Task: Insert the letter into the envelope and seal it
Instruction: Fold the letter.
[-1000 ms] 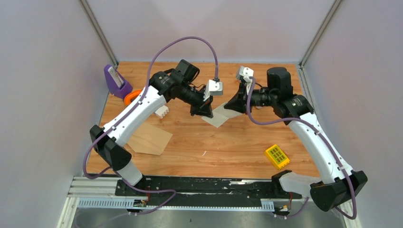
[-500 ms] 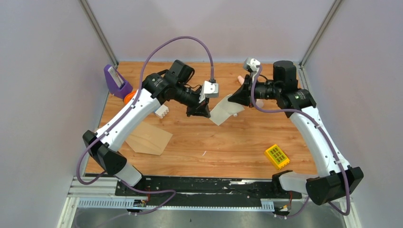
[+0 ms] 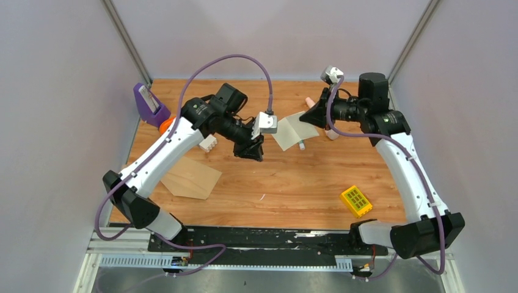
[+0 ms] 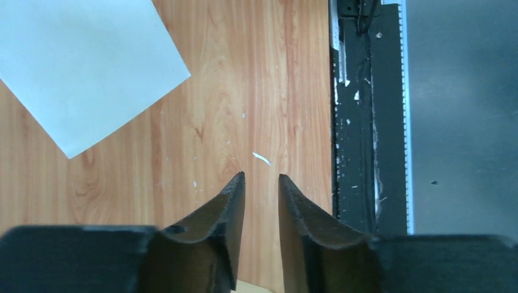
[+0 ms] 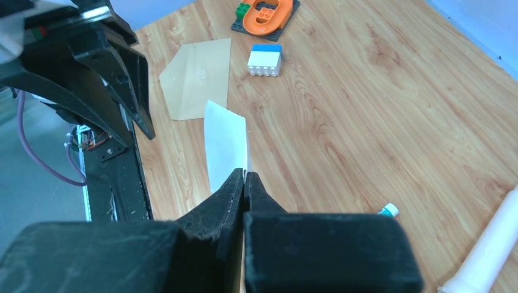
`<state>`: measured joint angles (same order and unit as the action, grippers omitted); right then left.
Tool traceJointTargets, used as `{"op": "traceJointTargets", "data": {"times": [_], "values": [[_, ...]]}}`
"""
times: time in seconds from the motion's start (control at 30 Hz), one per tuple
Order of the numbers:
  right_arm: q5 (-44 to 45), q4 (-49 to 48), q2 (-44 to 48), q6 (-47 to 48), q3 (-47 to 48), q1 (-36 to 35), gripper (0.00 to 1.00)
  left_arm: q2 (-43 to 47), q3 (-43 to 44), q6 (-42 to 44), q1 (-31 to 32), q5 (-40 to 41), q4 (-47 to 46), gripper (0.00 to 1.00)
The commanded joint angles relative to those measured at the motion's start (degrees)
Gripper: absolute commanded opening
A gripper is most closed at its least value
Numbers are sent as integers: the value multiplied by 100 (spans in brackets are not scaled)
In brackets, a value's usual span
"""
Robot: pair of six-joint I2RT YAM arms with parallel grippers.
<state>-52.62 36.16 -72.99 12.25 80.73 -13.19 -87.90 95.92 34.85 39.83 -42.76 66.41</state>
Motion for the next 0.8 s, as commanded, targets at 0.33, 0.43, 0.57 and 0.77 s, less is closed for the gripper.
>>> {"op": "traceJointTargets", "data": {"times": [0.33,0.43,0.57,0.77], "values": [[-175,17,319,354,-288,-717,0,242,601,-875,-406,33,-903,100],[-80,23,317,416,-376,-982,0,-180,1001,-1060,-400,-90,-872,100],[-72,31,266,410,-404,-1091,0,-620,1375,-1208,-354,-328,-807,100],[-87,31,309,439,-424,-1098,0,-946,1507,-1119,-114,-405,-632,82]]}}
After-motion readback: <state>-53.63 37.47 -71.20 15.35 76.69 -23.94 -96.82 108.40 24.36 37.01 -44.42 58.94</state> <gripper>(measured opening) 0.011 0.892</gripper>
